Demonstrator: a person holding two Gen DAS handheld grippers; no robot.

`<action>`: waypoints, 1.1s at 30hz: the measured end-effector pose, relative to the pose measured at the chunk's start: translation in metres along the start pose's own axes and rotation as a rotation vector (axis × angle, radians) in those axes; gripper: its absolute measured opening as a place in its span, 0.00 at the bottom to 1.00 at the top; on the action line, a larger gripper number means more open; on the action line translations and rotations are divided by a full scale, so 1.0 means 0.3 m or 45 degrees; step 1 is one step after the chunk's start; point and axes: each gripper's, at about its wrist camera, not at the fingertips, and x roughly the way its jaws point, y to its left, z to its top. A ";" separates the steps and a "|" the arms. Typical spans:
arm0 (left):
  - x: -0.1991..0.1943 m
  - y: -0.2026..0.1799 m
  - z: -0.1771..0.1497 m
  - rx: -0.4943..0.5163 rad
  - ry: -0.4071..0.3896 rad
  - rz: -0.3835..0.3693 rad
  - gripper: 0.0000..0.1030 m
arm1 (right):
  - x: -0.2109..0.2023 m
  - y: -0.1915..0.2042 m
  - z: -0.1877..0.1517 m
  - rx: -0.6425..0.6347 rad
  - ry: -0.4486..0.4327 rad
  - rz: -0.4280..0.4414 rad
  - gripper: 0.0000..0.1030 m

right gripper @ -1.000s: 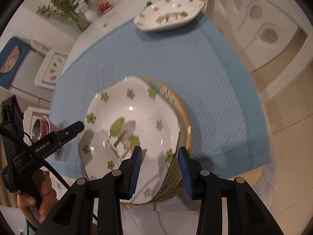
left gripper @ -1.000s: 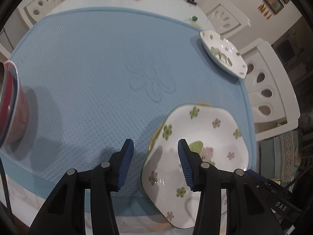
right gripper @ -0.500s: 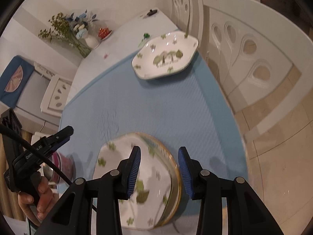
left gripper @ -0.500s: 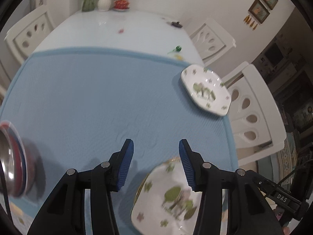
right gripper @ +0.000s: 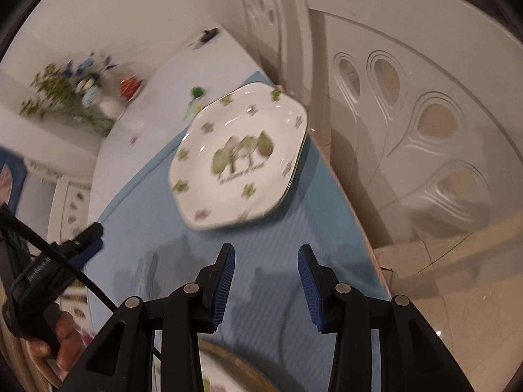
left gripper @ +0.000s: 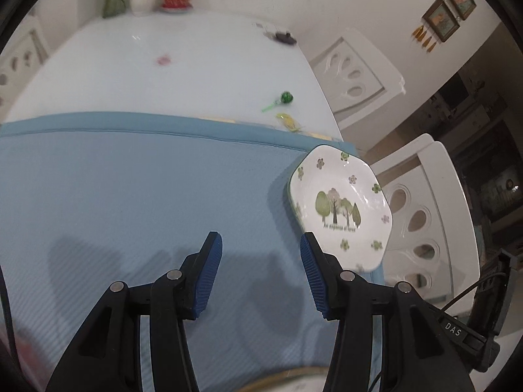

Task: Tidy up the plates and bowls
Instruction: 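Grasp the rim of the second forest-print plate with both grippers, then carry the second forest-print plate and lower it onto the plate stack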

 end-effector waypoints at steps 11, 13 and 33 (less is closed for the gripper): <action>0.357 -0.069 0.141 -0.002 0.111 -0.103 0.44 | 0.191 -0.042 0.200 0.026 -0.010 -0.061 0.37; 0.392 -0.071 0.159 0.001 0.122 -0.120 0.44 | 0.215 -0.040 0.229 -0.002 -0.027 -0.081 0.34; 0.314 0.015 0.129 0.035 0.052 -0.188 0.44 | 0.281 0.109 0.217 -0.364 0.008 -0.102 0.32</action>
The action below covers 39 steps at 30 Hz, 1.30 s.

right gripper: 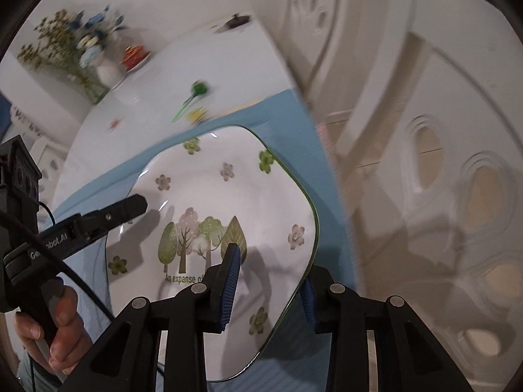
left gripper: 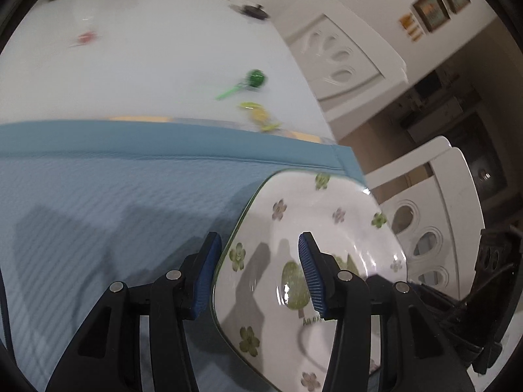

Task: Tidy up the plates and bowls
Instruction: 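Carry the second forest-print plate and lower it onto the plate stack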

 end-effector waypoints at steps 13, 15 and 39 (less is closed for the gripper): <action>-0.089 0.217 -0.104 -0.173 -0.019 0.045 0.38 | 0.088 0.123 -0.108 -0.067 0.069 0.166 0.32; -0.088 0.219 -0.102 -0.172 -0.034 0.037 0.37 | 0.095 0.107 -0.084 -0.045 0.058 0.189 0.32; -0.347 0.122 -0.168 0.022 -0.114 0.026 0.24 | -0.173 0.298 -0.146 -0.540 -0.124 0.137 0.32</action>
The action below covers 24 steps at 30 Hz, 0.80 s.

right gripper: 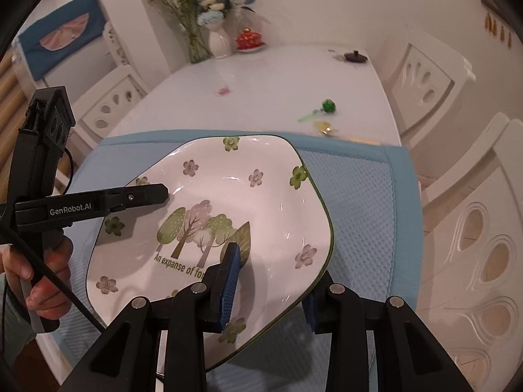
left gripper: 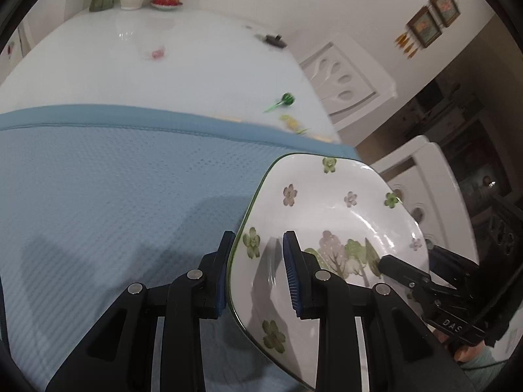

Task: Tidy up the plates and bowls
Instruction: 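Carry the second forest-print plate and lower it onto the plate stack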

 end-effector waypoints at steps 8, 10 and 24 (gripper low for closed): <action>-0.244 -0.091 -0.131 0.023 -0.097 -0.008 0.24 | -0.230 0.132 -0.120 0.006 -0.035 0.057 0.32; -0.280 -0.105 -0.187 0.026 -0.089 -0.010 0.24 | -0.267 0.159 -0.170 0.017 -0.028 0.057 0.32; -0.352 -0.128 -0.595 0.033 0.102 -0.002 0.24 | -0.371 0.310 -0.613 0.126 0.146 0.087 0.32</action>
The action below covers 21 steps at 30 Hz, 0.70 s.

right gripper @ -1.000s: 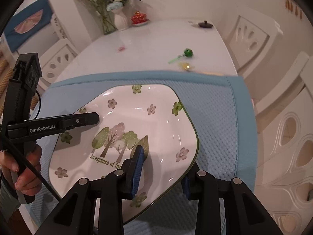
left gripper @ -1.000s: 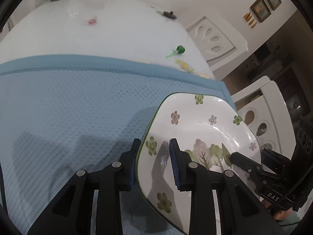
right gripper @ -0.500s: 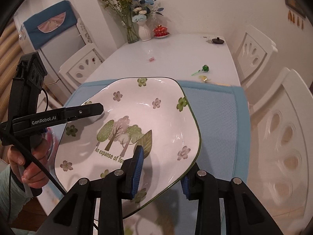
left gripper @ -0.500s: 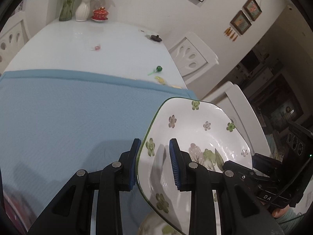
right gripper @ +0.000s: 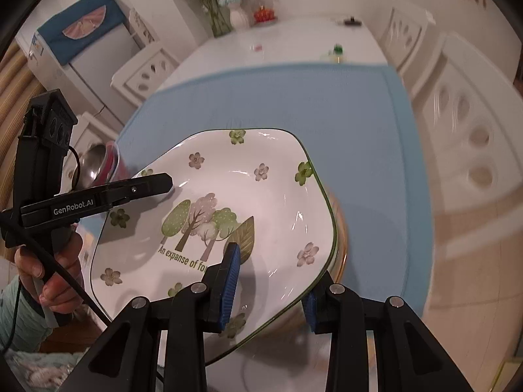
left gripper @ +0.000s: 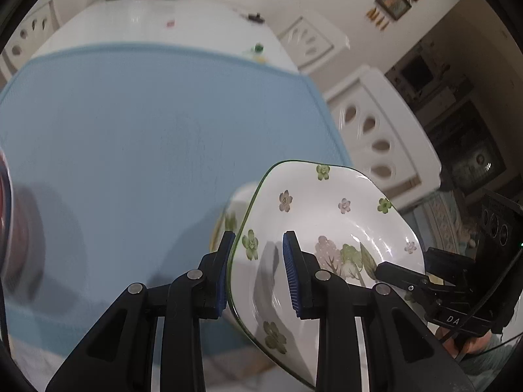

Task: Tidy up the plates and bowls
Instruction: 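Carry the second forest-print plate and lower it onto the plate stack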

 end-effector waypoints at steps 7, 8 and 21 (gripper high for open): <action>0.065 0.002 -0.134 -0.026 0.101 0.006 0.24 | 0.053 -0.032 -0.117 0.051 0.103 -0.007 0.32; 0.071 0.002 -0.142 -0.032 0.107 0.003 0.24 | 0.058 -0.039 -0.123 0.055 0.114 -0.010 0.32; 0.082 0.007 -0.156 -0.041 0.107 0.008 0.24 | 0.096 -0.041 -0.132 0.049 0.161 -0.014 0.32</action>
